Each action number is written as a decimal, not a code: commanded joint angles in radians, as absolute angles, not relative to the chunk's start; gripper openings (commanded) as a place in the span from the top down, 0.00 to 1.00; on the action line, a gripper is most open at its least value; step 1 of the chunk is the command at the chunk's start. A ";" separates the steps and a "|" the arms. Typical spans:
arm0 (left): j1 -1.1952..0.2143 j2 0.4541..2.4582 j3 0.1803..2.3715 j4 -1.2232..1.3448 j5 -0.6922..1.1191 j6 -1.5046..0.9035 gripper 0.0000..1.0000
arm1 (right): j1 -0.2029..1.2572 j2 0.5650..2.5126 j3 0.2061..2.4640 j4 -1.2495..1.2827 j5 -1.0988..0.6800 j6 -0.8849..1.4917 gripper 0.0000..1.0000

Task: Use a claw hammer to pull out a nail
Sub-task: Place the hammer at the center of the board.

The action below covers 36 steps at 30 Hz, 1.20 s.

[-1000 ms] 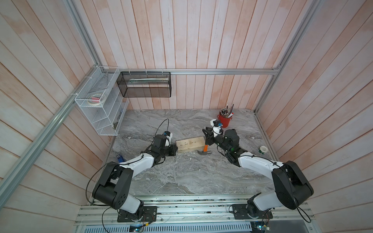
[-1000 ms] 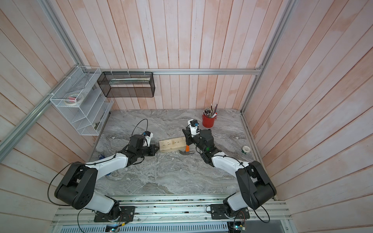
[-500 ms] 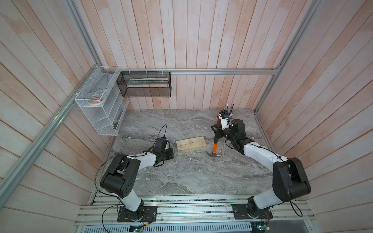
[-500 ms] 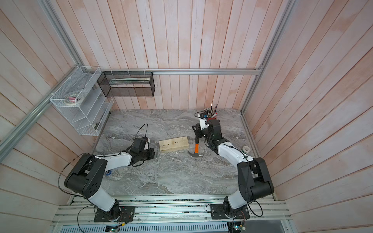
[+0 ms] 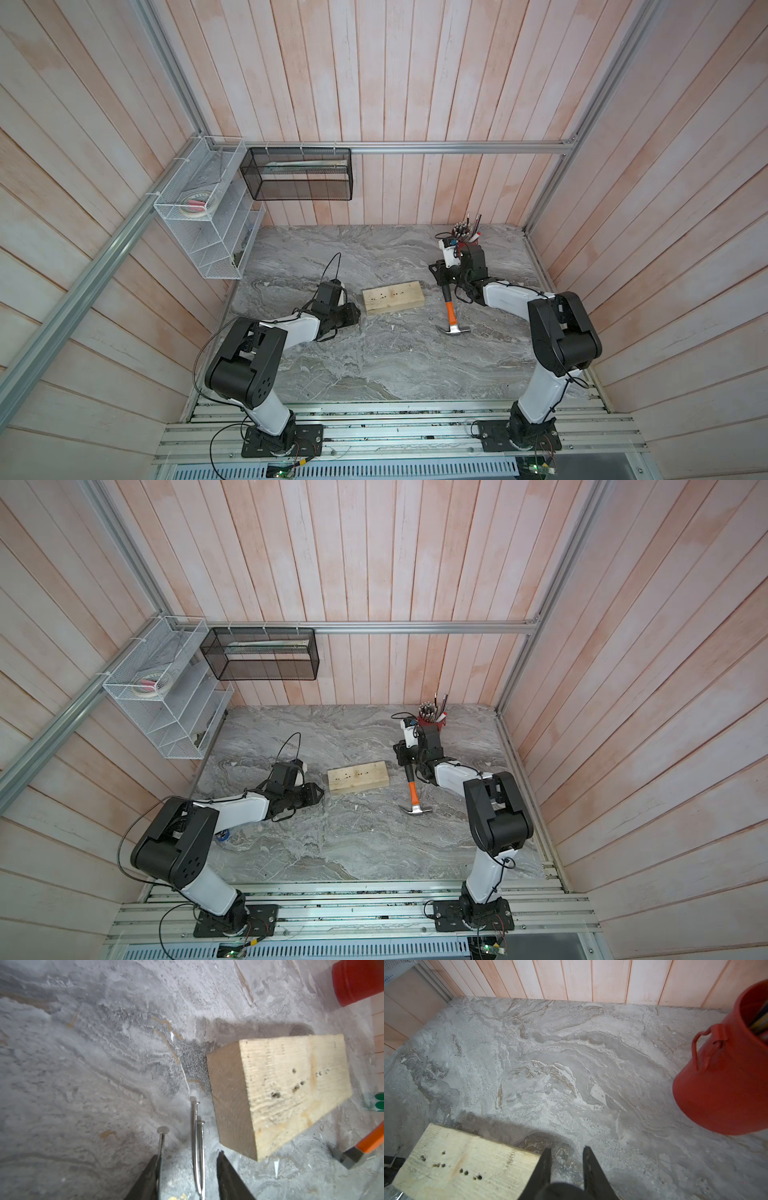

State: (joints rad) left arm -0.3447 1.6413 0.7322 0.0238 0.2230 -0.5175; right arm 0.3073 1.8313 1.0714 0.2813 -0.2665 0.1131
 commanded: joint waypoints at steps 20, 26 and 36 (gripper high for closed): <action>-0.309 1.646 0.678 0.140 0.450 -0.520 0.38 | 0.310 1.939 1.071 0.385 -0.196 0.173 1.00; -0.306 1.616 0.643 0.223 0.520 -0.513 0.39 | 0.310 1.978 1.102 0.346 -0.168 0.184 1.00; -0.287 1.620 0.642 0.212 0.530 -0.509 0.87 | 0.310 2.010 1.116 0.324 -0.147 0.192 1.00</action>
